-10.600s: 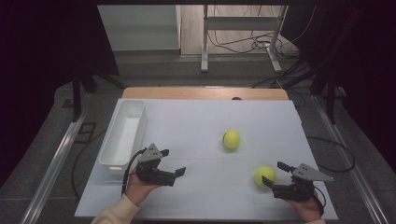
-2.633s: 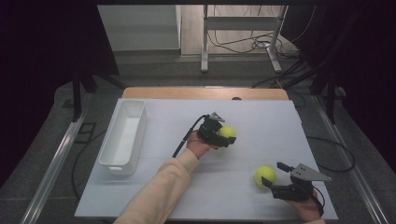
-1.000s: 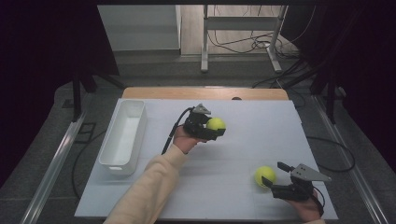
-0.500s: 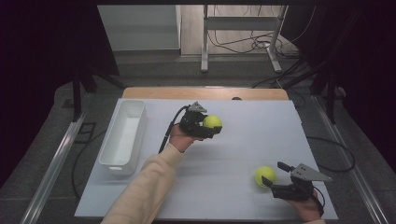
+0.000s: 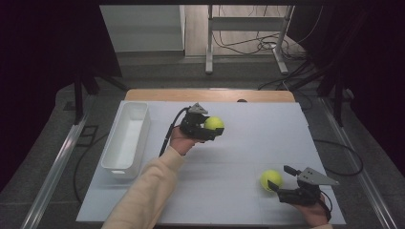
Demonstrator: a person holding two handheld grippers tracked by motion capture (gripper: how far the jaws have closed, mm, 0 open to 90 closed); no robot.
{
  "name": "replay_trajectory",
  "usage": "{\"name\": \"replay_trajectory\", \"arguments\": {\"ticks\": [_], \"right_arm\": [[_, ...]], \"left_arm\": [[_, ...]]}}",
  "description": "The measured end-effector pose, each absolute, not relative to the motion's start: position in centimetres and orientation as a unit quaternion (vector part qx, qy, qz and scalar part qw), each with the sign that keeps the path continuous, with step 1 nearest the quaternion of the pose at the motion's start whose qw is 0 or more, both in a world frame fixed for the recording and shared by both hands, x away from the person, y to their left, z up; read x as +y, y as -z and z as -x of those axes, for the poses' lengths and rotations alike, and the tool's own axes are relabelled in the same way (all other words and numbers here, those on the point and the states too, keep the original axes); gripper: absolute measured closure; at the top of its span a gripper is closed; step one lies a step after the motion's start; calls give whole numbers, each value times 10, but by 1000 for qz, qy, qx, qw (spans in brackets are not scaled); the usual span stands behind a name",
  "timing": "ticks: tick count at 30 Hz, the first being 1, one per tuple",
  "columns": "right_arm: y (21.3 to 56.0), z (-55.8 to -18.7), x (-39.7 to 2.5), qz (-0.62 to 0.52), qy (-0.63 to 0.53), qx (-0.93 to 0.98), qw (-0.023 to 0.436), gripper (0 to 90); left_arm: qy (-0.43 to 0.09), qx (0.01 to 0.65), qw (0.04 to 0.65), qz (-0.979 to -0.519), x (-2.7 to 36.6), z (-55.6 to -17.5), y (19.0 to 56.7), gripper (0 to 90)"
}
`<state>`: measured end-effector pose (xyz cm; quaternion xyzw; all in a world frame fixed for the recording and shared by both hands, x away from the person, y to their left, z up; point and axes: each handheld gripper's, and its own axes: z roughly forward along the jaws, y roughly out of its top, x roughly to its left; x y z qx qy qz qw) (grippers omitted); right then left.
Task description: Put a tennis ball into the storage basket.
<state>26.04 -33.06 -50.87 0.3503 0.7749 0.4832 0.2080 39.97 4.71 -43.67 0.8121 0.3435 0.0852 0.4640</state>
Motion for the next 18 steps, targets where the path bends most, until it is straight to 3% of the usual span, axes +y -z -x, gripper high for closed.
{"name": "replay_trajectory", "arguments": {"ticks": [18], "right_arm": [[509,-261,-331,-350,-482,776,209,132]], "left_arm": [[-96,350,469,-805,60,-399,430,262]]}}
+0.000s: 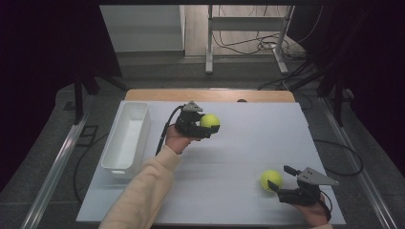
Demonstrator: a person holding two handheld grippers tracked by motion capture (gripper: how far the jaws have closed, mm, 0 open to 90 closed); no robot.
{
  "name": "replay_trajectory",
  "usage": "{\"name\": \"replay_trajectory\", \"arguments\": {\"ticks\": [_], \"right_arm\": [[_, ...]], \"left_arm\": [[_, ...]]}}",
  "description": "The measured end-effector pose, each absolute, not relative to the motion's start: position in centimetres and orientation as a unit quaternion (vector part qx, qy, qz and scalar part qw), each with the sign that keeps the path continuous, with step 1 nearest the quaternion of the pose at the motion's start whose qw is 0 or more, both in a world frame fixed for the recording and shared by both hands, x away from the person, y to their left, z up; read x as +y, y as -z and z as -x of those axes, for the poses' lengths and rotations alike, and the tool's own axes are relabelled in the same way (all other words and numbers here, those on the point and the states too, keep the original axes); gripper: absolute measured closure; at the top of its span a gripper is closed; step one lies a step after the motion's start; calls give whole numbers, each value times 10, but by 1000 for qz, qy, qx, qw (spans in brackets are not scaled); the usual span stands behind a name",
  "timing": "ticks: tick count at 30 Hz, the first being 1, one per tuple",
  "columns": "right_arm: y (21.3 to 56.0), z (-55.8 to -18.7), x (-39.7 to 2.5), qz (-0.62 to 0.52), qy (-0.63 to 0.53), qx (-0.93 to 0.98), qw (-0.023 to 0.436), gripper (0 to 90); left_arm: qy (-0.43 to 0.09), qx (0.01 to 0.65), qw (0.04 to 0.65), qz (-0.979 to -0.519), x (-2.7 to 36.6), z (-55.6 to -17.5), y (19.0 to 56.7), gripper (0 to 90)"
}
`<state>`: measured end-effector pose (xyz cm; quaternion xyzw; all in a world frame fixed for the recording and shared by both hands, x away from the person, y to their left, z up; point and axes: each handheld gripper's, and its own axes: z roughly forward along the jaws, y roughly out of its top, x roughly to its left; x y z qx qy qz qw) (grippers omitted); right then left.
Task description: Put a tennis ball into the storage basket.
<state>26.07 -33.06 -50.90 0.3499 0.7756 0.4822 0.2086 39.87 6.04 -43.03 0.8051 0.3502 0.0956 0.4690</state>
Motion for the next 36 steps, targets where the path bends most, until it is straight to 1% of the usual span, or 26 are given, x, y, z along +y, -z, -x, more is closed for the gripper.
{"name": "replay_trajectory", "arguments": {"ticks": [20,36], "right_arm": [[509,-261,-331,-351,-482,775,209,133],[509,-261,-331,-352,-482,774,210,133]], "left_arm": [[-104,356,481,-794,79,-395,420,261],[-118,365,480,-789,94,-392,414,261]]}}
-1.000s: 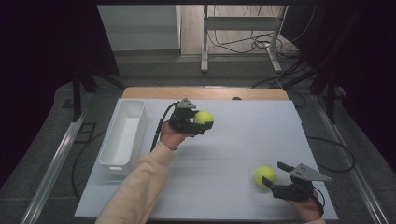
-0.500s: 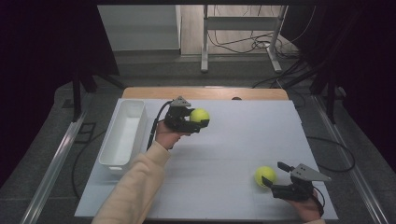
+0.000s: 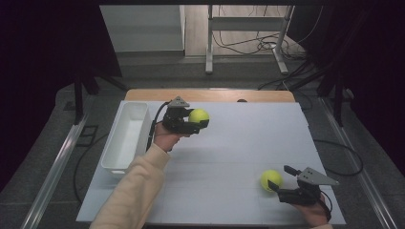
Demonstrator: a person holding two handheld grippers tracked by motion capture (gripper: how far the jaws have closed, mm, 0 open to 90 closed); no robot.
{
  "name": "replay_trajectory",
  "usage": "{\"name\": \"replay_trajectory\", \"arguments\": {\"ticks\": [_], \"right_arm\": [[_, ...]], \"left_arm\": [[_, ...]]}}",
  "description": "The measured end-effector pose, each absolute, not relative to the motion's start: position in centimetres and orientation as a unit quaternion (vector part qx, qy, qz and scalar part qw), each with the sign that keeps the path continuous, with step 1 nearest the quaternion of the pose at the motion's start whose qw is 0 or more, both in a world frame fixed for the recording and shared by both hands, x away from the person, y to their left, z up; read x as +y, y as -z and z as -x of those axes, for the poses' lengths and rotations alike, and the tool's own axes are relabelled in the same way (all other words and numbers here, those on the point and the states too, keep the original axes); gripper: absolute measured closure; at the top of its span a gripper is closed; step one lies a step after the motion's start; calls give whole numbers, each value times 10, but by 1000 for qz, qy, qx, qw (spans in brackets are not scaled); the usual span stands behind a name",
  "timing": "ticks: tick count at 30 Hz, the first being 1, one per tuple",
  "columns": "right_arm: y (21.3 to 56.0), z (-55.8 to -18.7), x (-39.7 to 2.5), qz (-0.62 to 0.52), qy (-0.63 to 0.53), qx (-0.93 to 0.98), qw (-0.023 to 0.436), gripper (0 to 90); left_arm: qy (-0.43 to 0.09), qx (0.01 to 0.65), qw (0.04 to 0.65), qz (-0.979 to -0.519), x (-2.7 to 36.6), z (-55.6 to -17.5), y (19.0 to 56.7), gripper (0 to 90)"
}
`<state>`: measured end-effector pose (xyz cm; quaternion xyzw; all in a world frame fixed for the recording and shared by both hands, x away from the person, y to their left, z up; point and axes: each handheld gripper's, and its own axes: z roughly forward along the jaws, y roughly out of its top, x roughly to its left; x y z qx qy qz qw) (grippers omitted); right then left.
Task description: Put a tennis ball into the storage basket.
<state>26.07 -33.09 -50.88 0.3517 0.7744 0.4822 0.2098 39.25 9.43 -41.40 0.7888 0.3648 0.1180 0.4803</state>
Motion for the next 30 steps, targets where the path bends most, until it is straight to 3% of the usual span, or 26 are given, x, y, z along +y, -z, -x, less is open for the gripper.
{"name": "replay_trajectory", "arguments": {"ticks": [30], "right_arm": [[509,-261,-331,-353,-482,774,211,135]], "left_arm": [[-143,385,476,-778,123,-390,403,262]]}}
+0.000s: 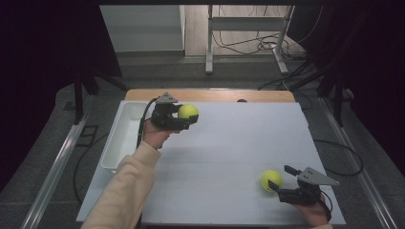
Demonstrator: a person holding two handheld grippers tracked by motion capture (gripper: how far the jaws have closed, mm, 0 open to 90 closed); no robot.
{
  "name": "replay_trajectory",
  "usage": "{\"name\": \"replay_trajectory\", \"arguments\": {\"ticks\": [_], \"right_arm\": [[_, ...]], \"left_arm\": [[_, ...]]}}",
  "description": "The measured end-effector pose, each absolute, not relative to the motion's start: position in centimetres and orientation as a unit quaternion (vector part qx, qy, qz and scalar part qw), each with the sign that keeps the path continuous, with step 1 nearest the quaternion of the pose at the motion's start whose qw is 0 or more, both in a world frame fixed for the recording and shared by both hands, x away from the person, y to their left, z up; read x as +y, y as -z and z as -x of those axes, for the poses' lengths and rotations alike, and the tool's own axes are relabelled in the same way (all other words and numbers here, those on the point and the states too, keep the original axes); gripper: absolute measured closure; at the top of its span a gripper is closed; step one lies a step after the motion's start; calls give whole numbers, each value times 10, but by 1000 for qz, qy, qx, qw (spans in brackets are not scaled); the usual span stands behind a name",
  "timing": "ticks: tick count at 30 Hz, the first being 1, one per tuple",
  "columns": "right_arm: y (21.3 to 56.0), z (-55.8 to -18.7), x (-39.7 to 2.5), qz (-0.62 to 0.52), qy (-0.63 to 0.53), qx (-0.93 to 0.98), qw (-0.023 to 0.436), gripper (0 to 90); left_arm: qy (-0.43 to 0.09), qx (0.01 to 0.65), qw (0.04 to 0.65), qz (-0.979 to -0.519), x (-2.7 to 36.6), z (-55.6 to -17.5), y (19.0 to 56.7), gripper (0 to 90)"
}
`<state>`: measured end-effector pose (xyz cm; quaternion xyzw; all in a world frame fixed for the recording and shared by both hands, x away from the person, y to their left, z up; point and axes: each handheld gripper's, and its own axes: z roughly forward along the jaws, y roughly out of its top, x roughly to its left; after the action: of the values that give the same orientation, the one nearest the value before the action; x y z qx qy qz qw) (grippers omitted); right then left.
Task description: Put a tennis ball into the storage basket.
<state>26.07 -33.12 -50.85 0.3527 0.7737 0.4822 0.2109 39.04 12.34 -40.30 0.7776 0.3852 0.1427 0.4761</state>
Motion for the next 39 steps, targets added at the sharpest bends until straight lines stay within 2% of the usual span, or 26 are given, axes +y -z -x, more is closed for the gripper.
{"name": "replay_trajectory", "arguments": {"ticks": [39], "right_arm": [[509,-261,-332,-356,-483,772,208,135]], "left_arm": [[-171,424,455,-764,157,-399,406,261]]}}
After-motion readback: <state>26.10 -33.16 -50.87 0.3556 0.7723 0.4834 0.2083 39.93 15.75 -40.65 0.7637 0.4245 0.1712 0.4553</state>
